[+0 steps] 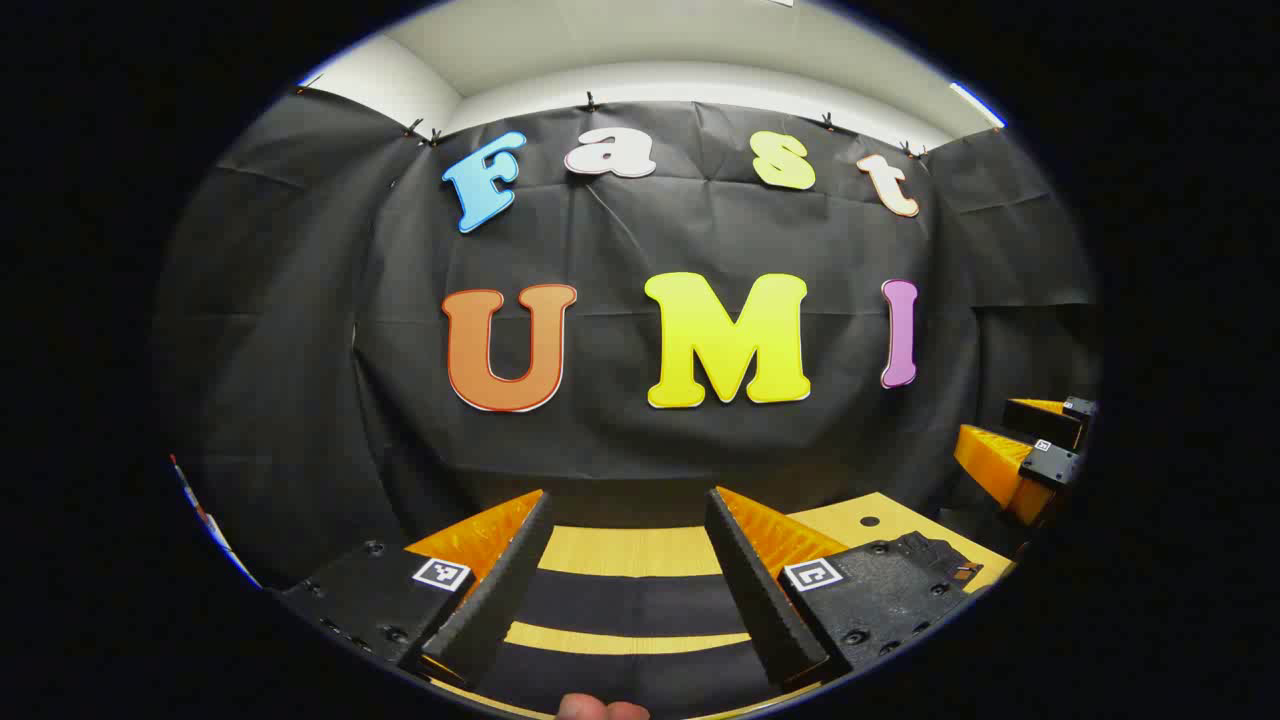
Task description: Grasp the waist and the cuffs of the jeans and fold them to make the two legs overlap; first hold the waist and fold one-third of the jeans toward the cuffs, then hold the cuffs and fold the remaining one-third in the same direction to finish folding.
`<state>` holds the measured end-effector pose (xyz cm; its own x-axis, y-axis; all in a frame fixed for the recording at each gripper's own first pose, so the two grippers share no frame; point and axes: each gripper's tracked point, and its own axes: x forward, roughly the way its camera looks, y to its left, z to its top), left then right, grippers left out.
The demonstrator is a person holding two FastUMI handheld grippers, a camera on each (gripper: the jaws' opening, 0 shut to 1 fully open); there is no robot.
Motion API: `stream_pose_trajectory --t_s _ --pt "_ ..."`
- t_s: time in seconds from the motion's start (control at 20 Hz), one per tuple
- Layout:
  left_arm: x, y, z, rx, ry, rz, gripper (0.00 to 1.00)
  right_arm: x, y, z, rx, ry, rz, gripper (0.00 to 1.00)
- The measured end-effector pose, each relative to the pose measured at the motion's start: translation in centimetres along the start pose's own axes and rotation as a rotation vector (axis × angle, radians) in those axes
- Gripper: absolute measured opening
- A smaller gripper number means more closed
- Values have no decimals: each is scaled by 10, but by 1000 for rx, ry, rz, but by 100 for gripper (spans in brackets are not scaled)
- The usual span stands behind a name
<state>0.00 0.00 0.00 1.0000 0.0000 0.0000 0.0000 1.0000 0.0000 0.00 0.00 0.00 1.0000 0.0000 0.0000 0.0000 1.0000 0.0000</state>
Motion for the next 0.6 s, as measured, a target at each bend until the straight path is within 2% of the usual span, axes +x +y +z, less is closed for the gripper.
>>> stream_pose_trajectory --t_s 0.05,0.6 --pt "1 0 -1 -2 1 1 98 1 -4 0 -1 -1 -17 95" --pt "-2 23 -3 7 8 27 98 2 -3 -3 7 16 -19 96"
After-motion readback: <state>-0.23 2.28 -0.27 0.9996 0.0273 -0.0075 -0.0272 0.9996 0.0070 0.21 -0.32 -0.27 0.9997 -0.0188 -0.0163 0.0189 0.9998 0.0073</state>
